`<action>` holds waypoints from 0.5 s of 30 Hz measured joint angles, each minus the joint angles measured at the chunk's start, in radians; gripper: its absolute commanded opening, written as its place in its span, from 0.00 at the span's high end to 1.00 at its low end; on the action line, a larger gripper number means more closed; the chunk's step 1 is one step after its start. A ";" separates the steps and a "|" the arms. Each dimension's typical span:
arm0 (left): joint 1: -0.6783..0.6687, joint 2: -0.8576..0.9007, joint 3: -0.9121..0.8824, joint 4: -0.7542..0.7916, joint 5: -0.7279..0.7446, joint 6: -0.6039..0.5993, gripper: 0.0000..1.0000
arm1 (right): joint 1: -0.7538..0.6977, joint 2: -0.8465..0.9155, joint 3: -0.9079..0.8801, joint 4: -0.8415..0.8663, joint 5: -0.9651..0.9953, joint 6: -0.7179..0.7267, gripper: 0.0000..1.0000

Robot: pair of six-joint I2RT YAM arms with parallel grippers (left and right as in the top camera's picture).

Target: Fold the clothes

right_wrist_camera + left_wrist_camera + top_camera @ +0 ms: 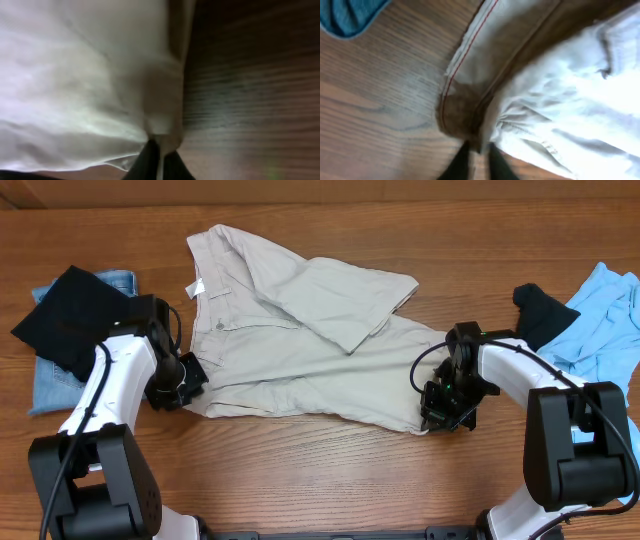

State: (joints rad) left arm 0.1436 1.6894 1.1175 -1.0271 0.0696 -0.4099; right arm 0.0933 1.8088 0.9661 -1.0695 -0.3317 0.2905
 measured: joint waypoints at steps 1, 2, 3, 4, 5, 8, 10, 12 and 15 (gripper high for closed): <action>0.000 0.000 -0.008 0.014 0.004 0.000 0.96 | -0.001 0.000 0.000 0.002 0.003 0.007 0.96; 0.000 0.000 -0.020 0.033 0.008 -0.001 0.96 | -0.002 0.000 0.000 0.003 0.003 0.013 0.96; 0.000 0.000 -0.034 0.052 0.015 -0.001 0.95 | -0.002 0.000 0.000 0.003 0.003 0.019 0.96; 0.000 0.000 -0.049 0.072 0.024 -0.001 0.94 | -0.003 0.000 0.000 0.003 0.006 0.022 0.96; 0.000 0.000 -0.064 0.090 0.034 -0.001 0.93 | -0.003 0.000 0.000 0.001 0.009 0.025 0.96; -0.009 0.000 -0.093 0.135 0.055 -0.001 0.91 | -0.006 0.000 0.000 -0.021 0.036 0.039 0.96; -0.016 0.000 -0.100 0.144 0.062 -0.001 0.96 | -0.008 0.000 0.000 -0.043 0.071 0.061 0.96; -0.020 0.000 -0.102 0.149 0.065 -0.001 0.96 | -0.008 0.000 0.000 -0.062 0.109 0.089 0.96; -0.020 0.000 -0.102 0.150 0.060 -0.001 0.96 | -0.008 0.000 0.000 -0.088 0.173 0.140 0.96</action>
State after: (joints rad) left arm 0.1238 1.6890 1.0157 -0.8776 0.1295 -0.4110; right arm 0.0856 1.8088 0.9661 -1.1572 -0.1585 0.4305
